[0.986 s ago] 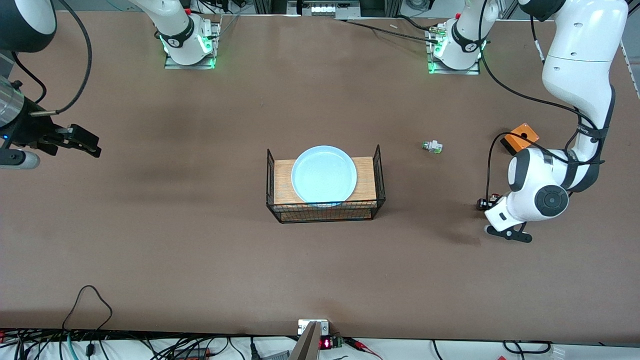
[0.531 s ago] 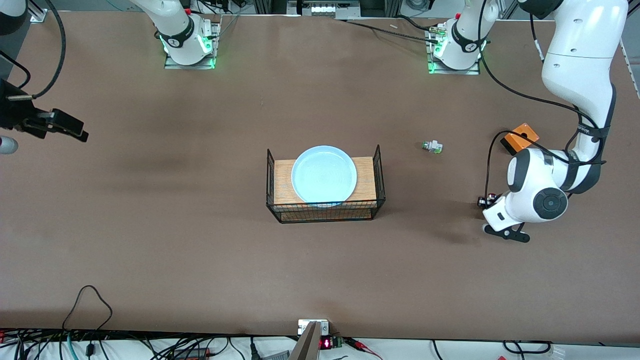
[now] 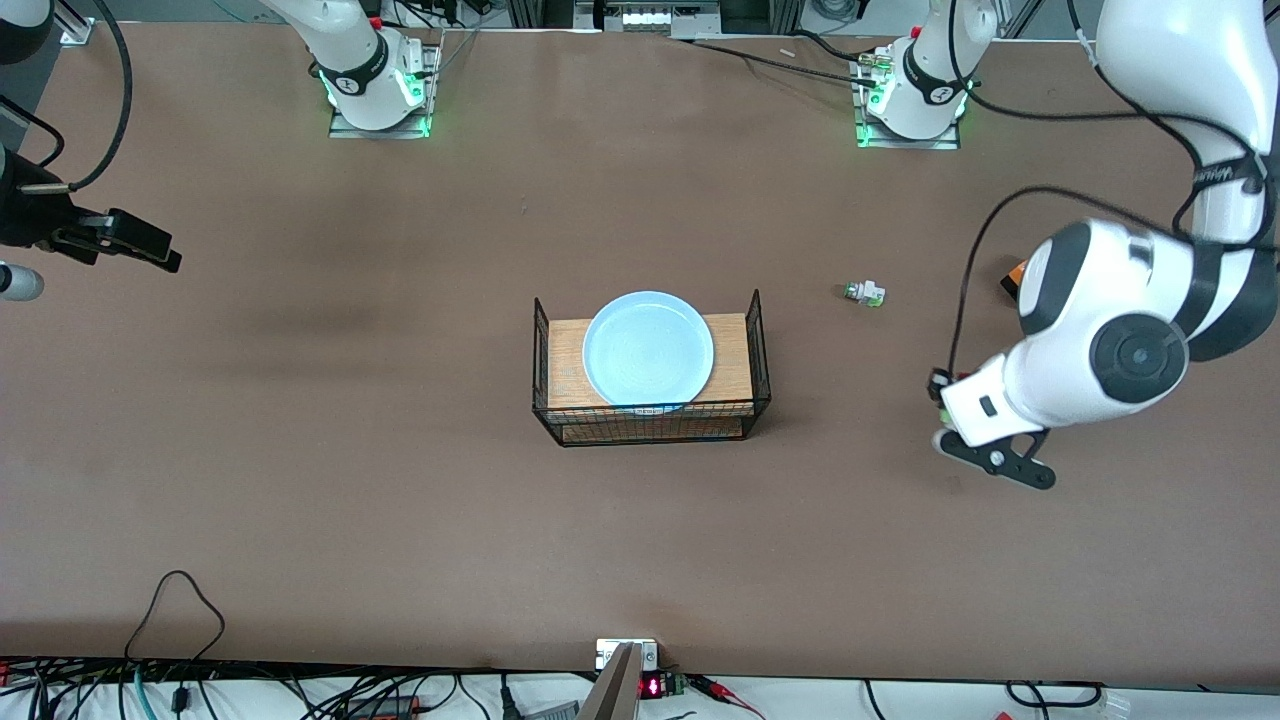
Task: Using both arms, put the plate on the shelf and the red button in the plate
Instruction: 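Lift the white button with the left gripper toward the plate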
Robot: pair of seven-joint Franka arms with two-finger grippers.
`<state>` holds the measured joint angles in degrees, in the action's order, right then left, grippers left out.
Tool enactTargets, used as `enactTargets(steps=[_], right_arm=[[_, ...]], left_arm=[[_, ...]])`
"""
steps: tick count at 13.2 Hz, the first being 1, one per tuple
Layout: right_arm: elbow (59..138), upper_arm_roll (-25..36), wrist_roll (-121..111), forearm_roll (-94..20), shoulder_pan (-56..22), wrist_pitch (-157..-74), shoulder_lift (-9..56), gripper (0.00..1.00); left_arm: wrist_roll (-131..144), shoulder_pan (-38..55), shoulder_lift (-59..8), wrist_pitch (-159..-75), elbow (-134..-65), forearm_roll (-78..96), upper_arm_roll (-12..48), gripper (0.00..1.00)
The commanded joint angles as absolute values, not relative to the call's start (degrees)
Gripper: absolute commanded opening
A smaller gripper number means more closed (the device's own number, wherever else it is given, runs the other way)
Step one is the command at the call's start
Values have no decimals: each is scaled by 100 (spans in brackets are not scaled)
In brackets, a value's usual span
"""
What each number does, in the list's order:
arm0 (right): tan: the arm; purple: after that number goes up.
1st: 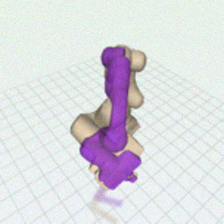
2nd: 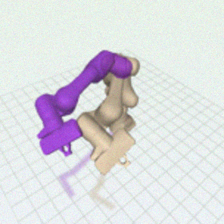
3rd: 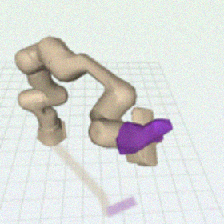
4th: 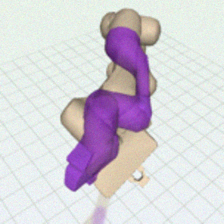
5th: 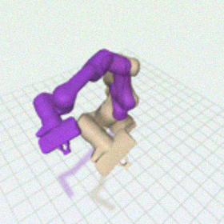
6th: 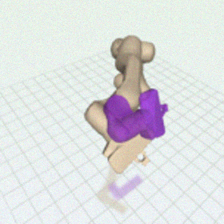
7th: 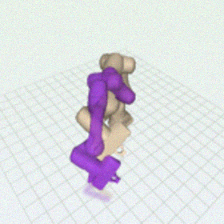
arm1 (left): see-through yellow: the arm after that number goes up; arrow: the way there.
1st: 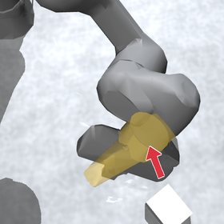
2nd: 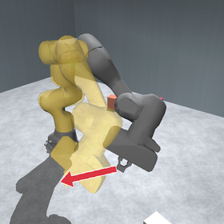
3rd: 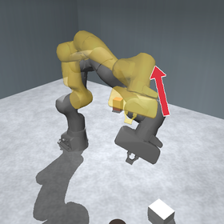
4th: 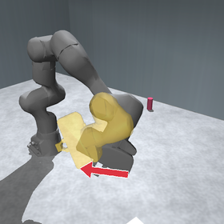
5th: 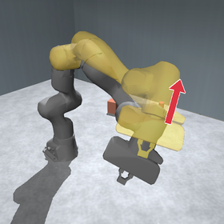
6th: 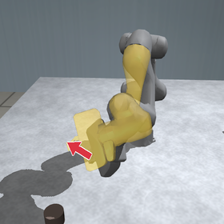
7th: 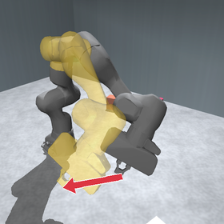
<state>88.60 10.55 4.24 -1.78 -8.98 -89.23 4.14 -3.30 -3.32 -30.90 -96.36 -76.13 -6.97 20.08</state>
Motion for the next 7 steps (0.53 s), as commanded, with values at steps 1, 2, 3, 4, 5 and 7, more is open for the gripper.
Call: enactTargets(steps=[1, 2, 3, 4, 5, 7], right_arm=[[8947, 958, 519, -80, -800, -9078, 307, 100], [8947, 958, 501, -70, -800, -9262, 316, 100], [8947, 967, 475, -70, -809, -9429, 325, 100], [8947, 967, 475, -70, -809, -9465, 325, 100], [8947, 967, 483, -79, -800, -9466, 325, 100], [8947, 958, 510, -79, -809, -9466, 325, 100]], left_arm=[[620, -230, -3208, -8967, -7068, -133, 2547, 7], [1155, -98, -3199, -8808, -6910, 33, 2792, 7], [1552, -27, -3208, -8807, -6821, 70, 2969, 7], [1921, 104, -3243, -8815, -6664, 183, 3145, 7], [2247, 279, -3339, -8946, -6593, 306, 3190, 8], [3160, 999, -3523, -9673, -6601, 299, 3129, 8]])
